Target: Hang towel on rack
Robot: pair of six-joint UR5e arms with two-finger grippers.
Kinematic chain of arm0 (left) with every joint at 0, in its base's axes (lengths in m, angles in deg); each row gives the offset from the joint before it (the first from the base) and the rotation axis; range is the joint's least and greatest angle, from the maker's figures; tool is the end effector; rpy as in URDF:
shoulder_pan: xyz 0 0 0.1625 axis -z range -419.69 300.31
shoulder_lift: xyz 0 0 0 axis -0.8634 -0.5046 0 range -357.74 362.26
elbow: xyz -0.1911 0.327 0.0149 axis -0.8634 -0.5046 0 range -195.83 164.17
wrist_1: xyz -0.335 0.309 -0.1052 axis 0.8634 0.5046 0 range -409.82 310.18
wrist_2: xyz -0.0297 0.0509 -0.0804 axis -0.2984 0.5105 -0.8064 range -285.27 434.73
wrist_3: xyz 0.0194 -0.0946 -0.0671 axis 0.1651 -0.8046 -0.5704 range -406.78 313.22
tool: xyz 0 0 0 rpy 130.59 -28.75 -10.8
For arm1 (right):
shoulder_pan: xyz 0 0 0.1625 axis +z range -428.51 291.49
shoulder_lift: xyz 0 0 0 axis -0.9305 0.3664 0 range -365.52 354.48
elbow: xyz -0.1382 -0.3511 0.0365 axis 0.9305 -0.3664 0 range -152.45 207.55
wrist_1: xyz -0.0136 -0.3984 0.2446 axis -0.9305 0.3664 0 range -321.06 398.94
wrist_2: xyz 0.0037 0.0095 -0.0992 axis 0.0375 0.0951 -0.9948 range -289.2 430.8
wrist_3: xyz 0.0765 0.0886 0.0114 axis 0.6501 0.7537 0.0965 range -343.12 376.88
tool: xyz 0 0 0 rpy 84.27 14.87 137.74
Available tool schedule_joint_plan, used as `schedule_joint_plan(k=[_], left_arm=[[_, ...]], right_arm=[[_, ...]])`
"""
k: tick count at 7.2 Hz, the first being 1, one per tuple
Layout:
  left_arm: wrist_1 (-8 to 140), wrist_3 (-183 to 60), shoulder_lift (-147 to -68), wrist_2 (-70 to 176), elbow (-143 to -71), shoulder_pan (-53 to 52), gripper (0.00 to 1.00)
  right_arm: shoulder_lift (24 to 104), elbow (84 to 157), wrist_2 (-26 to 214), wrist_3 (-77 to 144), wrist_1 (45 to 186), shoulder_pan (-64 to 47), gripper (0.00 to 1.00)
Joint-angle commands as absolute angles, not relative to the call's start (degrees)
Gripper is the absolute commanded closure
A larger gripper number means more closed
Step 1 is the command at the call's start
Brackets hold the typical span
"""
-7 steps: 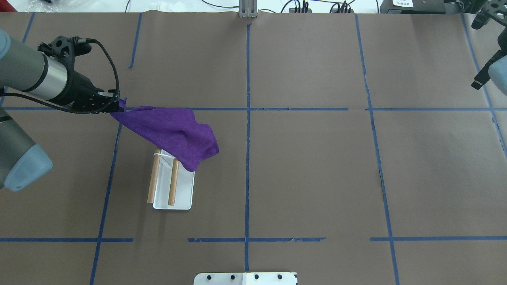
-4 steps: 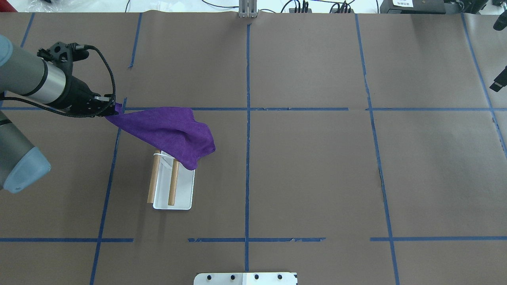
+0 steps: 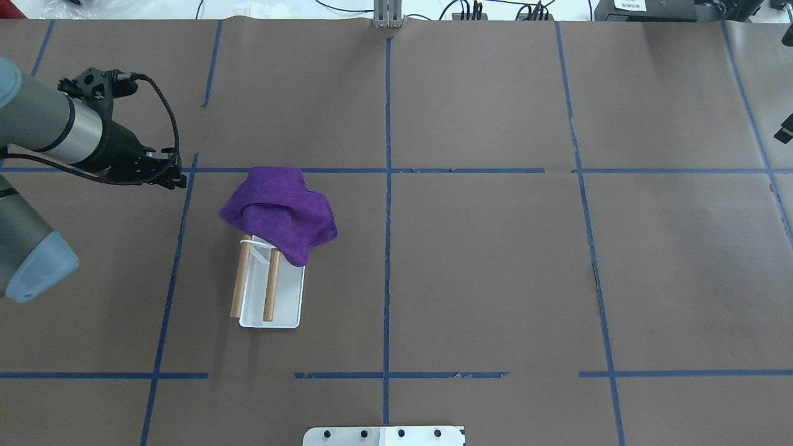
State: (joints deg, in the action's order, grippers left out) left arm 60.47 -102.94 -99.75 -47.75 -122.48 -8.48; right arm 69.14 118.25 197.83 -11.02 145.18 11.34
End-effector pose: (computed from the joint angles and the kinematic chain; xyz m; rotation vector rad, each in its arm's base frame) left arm 0.3290 -0.5214 0.3082 0.1694 0.9690 -0.0364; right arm -0.0496 -0.6316 0.4984 0.0981 -0.6506 -0.6392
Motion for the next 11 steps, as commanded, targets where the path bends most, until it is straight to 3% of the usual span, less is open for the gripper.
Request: schedule_joint_plan(k=[1,4,6,8,11], left_arm=[[60.31,-83.72,-94.53,-48.05,-122.44,-3.66,0.0],[53.83,-49.45,-86.62,-48.49,-120.35,14.49,0.0],[47.16,-38.73,-86.07,-51.11,-118.14,26.21,0.0],[42.48,-38.26,-84.59,-53.33,-117.52,27.84,0.0],[42.64,-38.7,-82.83,-54.2,-115.6,28.02,0.0]], right_arm=[[73.03,118.26,197.98,-11.25,145.2,16.02,0.0],[85.94,117.73,206.48,-7.41,136.25,24.81,0.0],[88.69,119.04,207.12,3.1,131.17,25.62,0.01],[89.32,119.14,206.51,12.72,122.12,25.54,0.0],[88.88,119.31,206.07,12.75,122.26,24.4,0.0]])
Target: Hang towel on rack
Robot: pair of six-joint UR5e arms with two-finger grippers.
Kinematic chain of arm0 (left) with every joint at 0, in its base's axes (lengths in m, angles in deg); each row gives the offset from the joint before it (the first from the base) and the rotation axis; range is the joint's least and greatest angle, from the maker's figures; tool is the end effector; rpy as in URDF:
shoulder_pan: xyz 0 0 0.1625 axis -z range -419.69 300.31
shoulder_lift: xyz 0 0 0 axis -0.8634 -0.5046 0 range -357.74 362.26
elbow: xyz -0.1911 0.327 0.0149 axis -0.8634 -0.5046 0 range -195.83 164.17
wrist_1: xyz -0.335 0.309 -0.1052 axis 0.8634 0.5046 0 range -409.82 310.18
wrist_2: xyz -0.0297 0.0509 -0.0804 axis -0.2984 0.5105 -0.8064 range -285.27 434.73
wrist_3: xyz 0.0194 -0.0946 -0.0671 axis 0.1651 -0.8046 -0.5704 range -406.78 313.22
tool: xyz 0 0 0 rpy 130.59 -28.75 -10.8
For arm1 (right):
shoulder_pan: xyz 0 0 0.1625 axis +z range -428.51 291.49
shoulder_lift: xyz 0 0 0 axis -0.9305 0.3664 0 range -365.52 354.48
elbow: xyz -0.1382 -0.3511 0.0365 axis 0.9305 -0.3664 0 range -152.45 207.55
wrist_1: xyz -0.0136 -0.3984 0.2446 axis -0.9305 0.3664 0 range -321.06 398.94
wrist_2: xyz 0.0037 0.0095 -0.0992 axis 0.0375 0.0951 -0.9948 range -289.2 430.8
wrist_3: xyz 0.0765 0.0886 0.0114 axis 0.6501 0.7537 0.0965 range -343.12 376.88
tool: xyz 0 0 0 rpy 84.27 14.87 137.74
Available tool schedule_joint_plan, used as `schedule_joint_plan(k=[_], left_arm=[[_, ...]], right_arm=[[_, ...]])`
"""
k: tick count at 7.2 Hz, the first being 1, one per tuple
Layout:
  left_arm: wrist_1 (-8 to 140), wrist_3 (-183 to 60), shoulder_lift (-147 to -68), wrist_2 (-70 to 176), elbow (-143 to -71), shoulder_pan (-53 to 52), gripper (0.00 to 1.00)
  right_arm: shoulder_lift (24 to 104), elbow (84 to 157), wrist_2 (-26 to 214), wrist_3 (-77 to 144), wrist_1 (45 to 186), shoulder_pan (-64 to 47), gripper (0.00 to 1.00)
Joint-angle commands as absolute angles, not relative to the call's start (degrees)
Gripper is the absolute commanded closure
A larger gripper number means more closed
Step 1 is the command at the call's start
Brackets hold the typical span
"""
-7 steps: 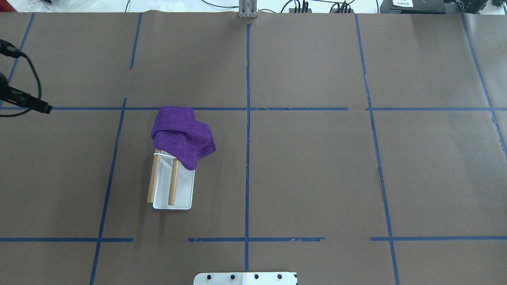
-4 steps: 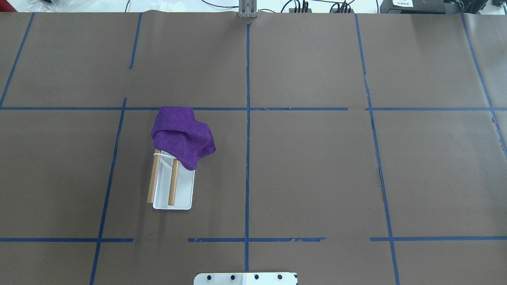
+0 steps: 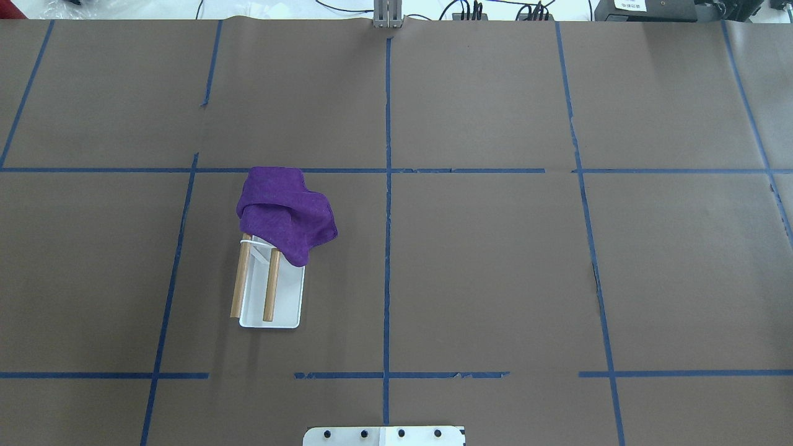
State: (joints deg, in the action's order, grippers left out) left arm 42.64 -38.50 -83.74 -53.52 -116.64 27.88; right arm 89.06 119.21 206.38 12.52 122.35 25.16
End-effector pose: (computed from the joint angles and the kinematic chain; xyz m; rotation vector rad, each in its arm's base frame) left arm -0.0379 -0.5341 0.5626 0.1900 0.6587 0.2334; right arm 0.0826 -0.5179 0.6389 0.1162 -0.7891 -0.0367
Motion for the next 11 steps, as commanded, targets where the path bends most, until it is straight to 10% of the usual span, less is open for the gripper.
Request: schedule_joint_plan(k=[1,11], left_arm=[[43.08,-38.7,-80.73,-59.6,-115.67,27.93,0.0],[42.47,-38.79,-80.09,-60.1,-116.64,28.46,0.0]], right_arm=[[88.62,119.83,203.72,12.92,122.43,23.35,0.0],[89.05,120.01,203.26,13.8,122.0,22.28,0.0]])
